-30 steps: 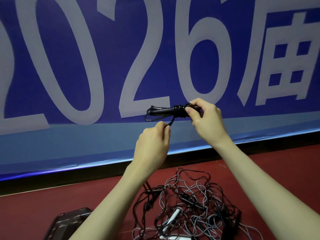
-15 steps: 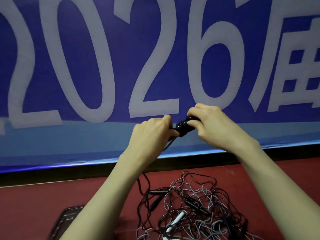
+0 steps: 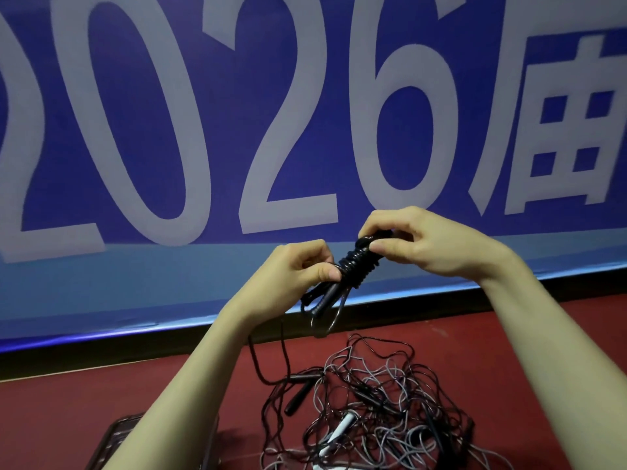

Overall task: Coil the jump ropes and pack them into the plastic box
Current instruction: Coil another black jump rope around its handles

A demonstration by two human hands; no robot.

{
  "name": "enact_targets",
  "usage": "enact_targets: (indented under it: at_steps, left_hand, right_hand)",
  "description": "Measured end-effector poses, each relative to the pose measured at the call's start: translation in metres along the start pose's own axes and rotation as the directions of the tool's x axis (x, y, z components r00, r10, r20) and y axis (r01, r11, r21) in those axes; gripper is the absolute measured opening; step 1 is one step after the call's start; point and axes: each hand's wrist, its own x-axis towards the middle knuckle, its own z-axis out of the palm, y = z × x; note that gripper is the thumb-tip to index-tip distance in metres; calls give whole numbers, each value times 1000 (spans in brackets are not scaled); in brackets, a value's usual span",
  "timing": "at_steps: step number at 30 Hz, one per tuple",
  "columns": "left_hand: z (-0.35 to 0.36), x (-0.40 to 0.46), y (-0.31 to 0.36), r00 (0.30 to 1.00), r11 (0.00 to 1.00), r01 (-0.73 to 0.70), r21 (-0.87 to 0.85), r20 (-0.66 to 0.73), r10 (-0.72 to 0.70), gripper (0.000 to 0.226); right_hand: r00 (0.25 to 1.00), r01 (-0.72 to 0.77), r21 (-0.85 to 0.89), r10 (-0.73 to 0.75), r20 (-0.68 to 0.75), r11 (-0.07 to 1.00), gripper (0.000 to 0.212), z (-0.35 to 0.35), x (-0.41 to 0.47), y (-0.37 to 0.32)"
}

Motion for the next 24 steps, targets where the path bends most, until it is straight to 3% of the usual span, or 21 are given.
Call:
enact_targets:
  at_steps: [4, 9, 13, 17, 21, 24]
  left_hand:
    - [5, 0, -2, 995, 985, 16, -170, 96, 0, 16]
    - [10, 0, 0, 990, 951, 53, -305, 144, -9, 28]
    - [14, 2, 9, 997, 905, 24, -424, 82, 12, 42]
    - [21, 6, 8, 999, 870, 7, -492, 45, 18, 42]
    - [25, 9, 9, 998, 812, 46, -582, -6, -61, 48]
    - [30, 16, 14, 968, 791, 127, -598, -100, -231, 53]
  right_hand:
    - [997, -8, 128, -2, 74, 992, 13, -1, -3, 1]
    - [995, -8, 252, -16, 95, 968, 14, -4, -6, 7]
    - [999, 33, 436, -47, 22, 899, 14, -4, -5, 15]
    - [999, 41, 563, -29, -31, 826, 17, 4, 0, 26]
    - [998, 44, 686, -5, -59, 726, 18, 17, 7, 34]
    - [991, 80, 805, 40, -127, 588, 17, 29, 15, 36]
